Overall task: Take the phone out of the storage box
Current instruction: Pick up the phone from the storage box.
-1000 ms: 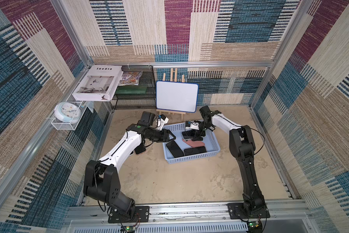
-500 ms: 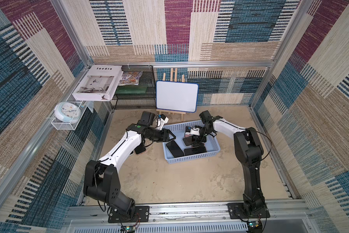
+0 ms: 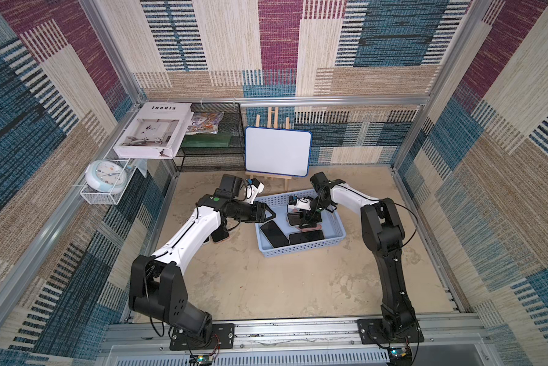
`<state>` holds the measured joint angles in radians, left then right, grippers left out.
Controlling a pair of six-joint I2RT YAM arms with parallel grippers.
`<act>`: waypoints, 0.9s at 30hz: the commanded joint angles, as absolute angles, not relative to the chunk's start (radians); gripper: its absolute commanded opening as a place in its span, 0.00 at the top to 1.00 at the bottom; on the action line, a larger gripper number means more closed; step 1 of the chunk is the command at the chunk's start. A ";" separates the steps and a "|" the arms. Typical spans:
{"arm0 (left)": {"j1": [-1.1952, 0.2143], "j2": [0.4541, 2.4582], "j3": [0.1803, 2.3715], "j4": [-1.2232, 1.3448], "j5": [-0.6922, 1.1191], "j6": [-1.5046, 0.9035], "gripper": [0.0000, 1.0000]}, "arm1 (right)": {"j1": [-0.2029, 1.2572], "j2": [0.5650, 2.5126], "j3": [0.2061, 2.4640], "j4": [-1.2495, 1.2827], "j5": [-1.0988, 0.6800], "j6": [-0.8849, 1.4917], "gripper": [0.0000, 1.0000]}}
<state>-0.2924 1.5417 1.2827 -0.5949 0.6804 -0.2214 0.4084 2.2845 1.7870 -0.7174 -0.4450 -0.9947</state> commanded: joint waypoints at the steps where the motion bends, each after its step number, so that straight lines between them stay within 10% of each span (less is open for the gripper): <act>1: -0.291 1.551 1.293 -0.600 0.694 -0.213 0.42 | 0.412 2.278 1.763 -0.722 -0.328 -0.935 0.21; 27: -0.291 1.543 1.300 -0.598 0.701 -0.223 0.42 | 0.407 1.999 1.766 -0.548 -0.228 -0.598 0.37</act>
